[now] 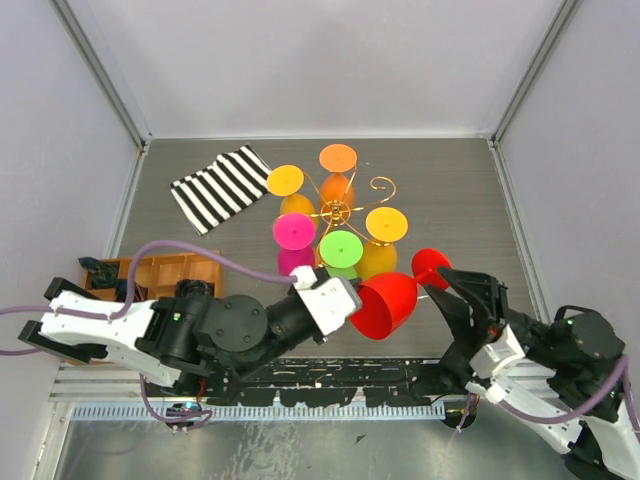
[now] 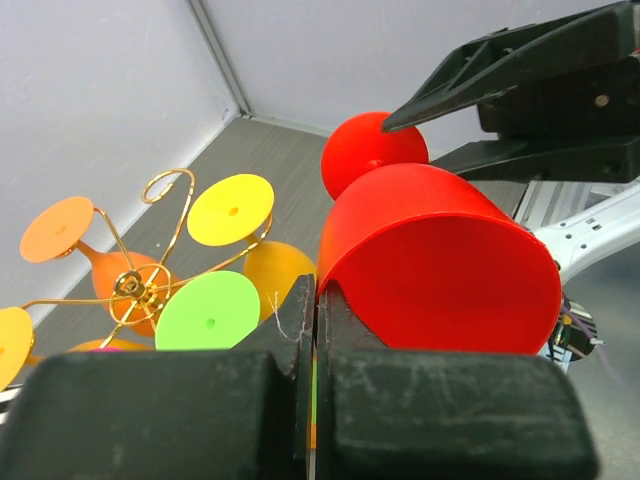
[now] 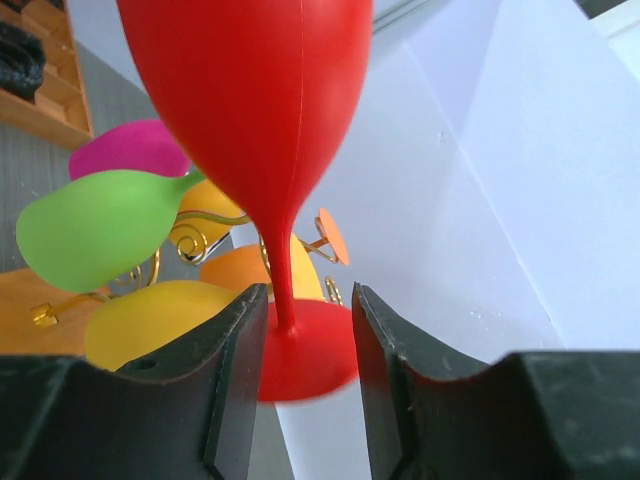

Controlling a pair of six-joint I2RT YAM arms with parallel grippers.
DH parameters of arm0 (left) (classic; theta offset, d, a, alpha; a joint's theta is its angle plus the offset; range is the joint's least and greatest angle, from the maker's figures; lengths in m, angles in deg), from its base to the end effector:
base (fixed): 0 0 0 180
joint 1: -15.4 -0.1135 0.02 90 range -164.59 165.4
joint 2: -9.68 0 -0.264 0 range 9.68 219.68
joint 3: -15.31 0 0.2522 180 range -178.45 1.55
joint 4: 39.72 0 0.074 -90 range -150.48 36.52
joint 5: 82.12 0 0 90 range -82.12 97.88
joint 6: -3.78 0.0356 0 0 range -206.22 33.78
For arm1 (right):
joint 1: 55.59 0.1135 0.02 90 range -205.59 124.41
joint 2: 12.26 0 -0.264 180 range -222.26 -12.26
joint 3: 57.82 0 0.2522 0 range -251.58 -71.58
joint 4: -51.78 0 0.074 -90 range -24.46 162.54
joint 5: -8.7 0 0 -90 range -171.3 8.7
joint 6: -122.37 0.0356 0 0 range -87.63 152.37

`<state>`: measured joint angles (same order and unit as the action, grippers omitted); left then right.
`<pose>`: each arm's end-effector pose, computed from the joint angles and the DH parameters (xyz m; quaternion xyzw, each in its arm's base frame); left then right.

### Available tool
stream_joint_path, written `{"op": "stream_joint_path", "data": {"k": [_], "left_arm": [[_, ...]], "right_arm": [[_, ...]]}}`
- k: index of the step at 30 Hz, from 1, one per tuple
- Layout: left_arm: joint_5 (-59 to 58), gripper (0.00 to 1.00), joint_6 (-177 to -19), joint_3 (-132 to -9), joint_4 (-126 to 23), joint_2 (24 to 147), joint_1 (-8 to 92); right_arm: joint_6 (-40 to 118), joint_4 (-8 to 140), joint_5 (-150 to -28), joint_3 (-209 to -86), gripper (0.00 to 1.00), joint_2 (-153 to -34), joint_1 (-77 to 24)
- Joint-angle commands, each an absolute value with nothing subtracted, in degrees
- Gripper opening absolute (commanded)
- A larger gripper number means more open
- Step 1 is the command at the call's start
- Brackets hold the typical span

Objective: Place the wine glass upside down on the wine glass rack
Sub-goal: Adjust the wine glass.

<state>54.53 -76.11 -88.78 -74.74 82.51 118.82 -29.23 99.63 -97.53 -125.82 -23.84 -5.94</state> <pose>-0.0342 -0.2549 0.4902 0.4123 0.5937 -0.2581 0.6410 -0.0025 0.0124 0.3927 -0.5934 0.2763 0.0135 0.7559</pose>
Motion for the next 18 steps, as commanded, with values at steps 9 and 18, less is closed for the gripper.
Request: {"op": "stream_joint_path", "data": {"k": [9,18], "left_arm": [[49.36,0.00,-53.23,-76.44,-46.43,73.49,119.03],[45.21,0.00,-27.96,-70.19,-22.95,76.79,119.04]], "right_arm": [[2.36,91.40,-85.52,-129.08,0.51,-16.63,-6.02],[33.40,95.79,-67.05,-136.54,0.52,-24.96,-6.45]]}}
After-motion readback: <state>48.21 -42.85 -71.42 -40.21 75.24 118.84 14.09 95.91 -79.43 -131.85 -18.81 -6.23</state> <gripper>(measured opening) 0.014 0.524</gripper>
